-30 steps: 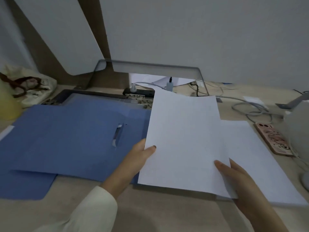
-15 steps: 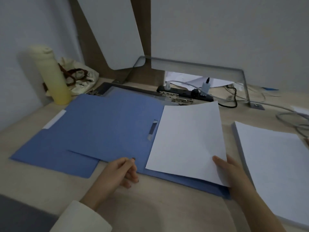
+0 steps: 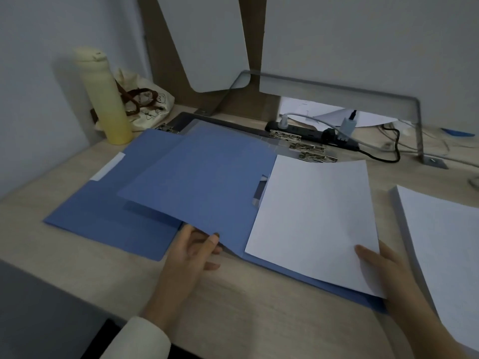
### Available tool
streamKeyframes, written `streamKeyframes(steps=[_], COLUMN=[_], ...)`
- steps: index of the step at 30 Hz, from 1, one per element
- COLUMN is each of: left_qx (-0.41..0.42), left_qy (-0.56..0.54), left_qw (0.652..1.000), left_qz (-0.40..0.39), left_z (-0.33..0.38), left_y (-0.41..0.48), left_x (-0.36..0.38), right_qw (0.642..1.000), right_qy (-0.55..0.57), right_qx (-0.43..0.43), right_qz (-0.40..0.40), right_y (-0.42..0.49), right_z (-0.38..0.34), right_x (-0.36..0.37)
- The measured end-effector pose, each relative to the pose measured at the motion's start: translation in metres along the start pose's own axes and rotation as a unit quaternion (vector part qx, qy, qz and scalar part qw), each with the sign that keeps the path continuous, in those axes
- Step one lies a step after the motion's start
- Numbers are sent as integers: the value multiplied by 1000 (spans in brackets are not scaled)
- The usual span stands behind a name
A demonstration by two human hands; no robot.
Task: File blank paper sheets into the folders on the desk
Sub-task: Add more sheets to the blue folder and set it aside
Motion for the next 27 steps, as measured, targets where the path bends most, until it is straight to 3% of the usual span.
streamKeyframes(steps=[7, 11, 17, 22, 24, 27], left_qx=[49, 62, 70, 65, 67, 73], left_qy=[69, 168, 196, 210, 217, 222], left_qw=[994, 981, 975, 973, 971, 969], left_qz=[-76, -71, -73, -68, -71, -76], left_z=[-11, -19, -20, -21, -22, -22], left_y=[2, 5, 5, 5, 5, 4], left_x=[38, 49, 50, 51, 51, 51], right_qw=[1000, 999, 995, 932, 926, 931], right_qy=[-17, -32, -96, -326, -329, -303], right_qx=[7, 14, 31, -84, -151, -203], right_qz=[13, 10, 12, 137, 107, -10], right_y=[-4, -7, -12, -29, -34, -28], right_z=[1, -1, -16, -39, -52, -66], right_x=[0, 0, -4, -13, -1, 45])
Point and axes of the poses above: each hand's wrist, its own y-axis towards the middle knuckle, its own x-axis out of the palm, z = x × y, the point moved 1 cm from there along y, towards the middle knuckle, and after that the axes turned 13 degrees about x, right-handed, at the moved point
